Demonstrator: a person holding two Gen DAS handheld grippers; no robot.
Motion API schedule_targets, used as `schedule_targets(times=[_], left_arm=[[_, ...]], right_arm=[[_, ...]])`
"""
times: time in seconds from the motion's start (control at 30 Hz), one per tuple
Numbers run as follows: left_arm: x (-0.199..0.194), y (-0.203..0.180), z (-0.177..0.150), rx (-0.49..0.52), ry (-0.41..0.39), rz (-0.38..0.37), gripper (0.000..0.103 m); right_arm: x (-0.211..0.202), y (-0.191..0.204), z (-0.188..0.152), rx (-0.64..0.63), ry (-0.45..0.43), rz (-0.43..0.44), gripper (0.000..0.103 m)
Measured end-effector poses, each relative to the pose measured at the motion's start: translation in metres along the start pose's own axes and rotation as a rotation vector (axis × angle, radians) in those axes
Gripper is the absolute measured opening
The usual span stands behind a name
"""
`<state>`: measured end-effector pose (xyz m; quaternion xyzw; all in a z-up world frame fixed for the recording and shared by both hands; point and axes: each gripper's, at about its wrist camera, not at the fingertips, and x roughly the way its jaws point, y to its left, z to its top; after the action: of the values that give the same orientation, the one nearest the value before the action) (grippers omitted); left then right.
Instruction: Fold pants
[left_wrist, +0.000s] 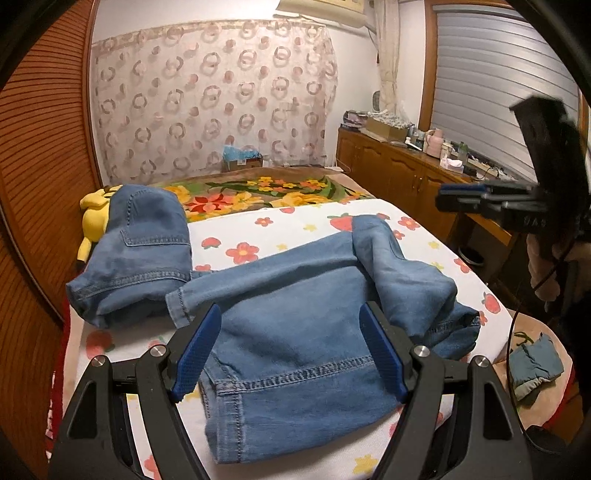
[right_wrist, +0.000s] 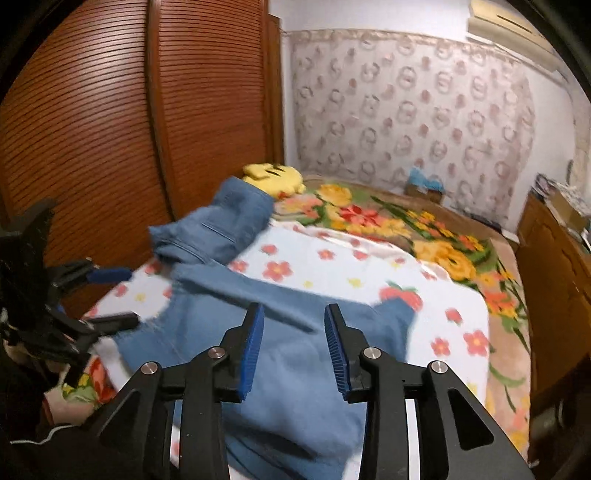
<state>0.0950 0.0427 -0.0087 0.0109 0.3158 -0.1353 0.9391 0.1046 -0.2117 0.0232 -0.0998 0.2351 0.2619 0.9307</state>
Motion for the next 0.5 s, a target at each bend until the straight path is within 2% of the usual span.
schedule_targets(times=[0.07,0.23,0.5], left_arm=[[0.003,-0.003,0.000,0.003,0.007,-0.005,0.078],[0.011,-0.009,-0.004,0.010,0.021,-0.016,0.078],[0.018,-0.015,-0.009,0.008,0.043,-0.029,0.078]], right_arm=[[0.006,0.014,-0.009,0.019,0.027,-0.029,0.042],[0.022,0.013,-0.029,0.083,0.090,-0.042,0.044],[0.010,0.026,-0.036,0.148,0.086,-0.005,0.046]])
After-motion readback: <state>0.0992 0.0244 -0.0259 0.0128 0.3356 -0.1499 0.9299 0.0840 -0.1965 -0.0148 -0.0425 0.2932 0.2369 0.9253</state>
